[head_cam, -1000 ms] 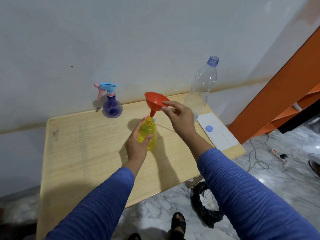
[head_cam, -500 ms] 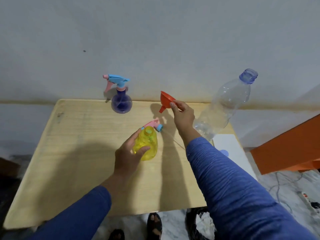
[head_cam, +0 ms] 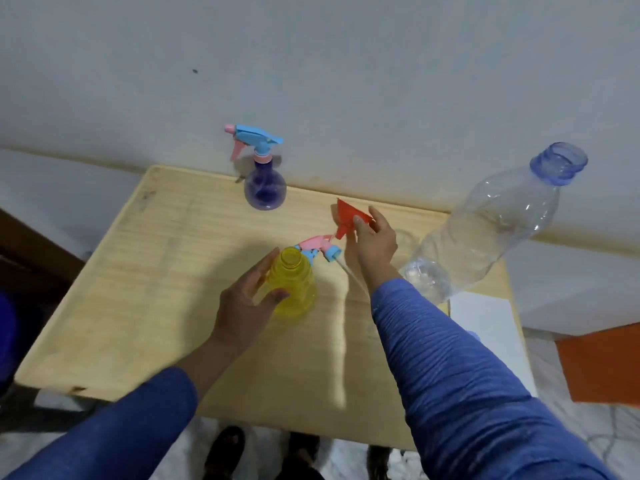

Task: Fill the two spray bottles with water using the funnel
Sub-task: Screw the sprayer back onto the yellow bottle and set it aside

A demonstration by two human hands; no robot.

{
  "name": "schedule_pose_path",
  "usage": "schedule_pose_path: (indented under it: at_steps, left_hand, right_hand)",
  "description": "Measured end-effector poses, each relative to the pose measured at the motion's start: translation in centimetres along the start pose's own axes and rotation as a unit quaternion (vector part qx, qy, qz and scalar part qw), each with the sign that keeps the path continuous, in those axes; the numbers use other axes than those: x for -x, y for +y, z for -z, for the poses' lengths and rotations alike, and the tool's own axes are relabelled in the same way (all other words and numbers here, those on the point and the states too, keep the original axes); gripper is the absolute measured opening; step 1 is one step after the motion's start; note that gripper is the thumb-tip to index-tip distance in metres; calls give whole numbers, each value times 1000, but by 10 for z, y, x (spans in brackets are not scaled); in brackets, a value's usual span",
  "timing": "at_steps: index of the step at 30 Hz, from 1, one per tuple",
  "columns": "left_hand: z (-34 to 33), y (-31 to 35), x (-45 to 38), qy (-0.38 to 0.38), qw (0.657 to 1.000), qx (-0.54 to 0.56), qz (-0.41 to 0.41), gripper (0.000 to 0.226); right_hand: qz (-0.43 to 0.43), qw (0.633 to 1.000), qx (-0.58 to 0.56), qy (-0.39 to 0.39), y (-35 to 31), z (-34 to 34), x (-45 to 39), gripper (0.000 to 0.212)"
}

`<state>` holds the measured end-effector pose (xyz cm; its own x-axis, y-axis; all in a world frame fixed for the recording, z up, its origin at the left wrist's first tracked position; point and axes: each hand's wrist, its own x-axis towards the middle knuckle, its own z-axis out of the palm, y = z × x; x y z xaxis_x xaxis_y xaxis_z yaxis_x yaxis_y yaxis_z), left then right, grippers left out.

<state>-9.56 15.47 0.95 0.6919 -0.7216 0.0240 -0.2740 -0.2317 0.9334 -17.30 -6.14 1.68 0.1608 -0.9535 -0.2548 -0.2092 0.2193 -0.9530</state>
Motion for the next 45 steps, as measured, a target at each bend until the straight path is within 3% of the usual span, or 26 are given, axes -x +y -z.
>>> schedule_pose_path:
  at_steps: [2, 4, 8, 13, 20, 26, 30, 36, 45]
  left_hand:
    - [-1, 1, 0, 5, 1000, 3, 1, 69]
    - [-2, 3, 0, 5, 1000, 8, 4, 67]
    - [-4, 4, 0, 12, 999, 27, 21, 67]
    - [-5, 6, 1, 16, 999, 33, 26, 66]
    - [-4, 9, 3, 6, 999, 20, 26, 64]
    - [-3, 7, 2, 4, 1000, 17, 19, 63]
    - [1, 13, 4, -10, 1000, -6, 9, 64]
    - [5, 20, 9, -31, 997, 61, 31, 60]
    - [9, 20, 8, -49, 994, 87, 41, 60]
  right_hand:
    - [5, 999, 34, 24, 4, -2, 5, 62]
    - [38, 996, 63, 41, 10, -4, 17, 64]
    - [124, 970, 198, -62, 32, -7, 33, 54]
    - [137, 928, 311, -153, 36, -12, 26, 55]
    - [137, 949, 246, -139, 22, -6, 30, 56]
    - [175, 966, 151, -112, -38, 6, 47, 63]
    - [221, 965, 106, -89, -89, 14, 69, 63]
    - [297, 952, 41, -53, -145, 28, 112, 60]
    - [303, 953, 0, 26, -155, 23, 153, 57]
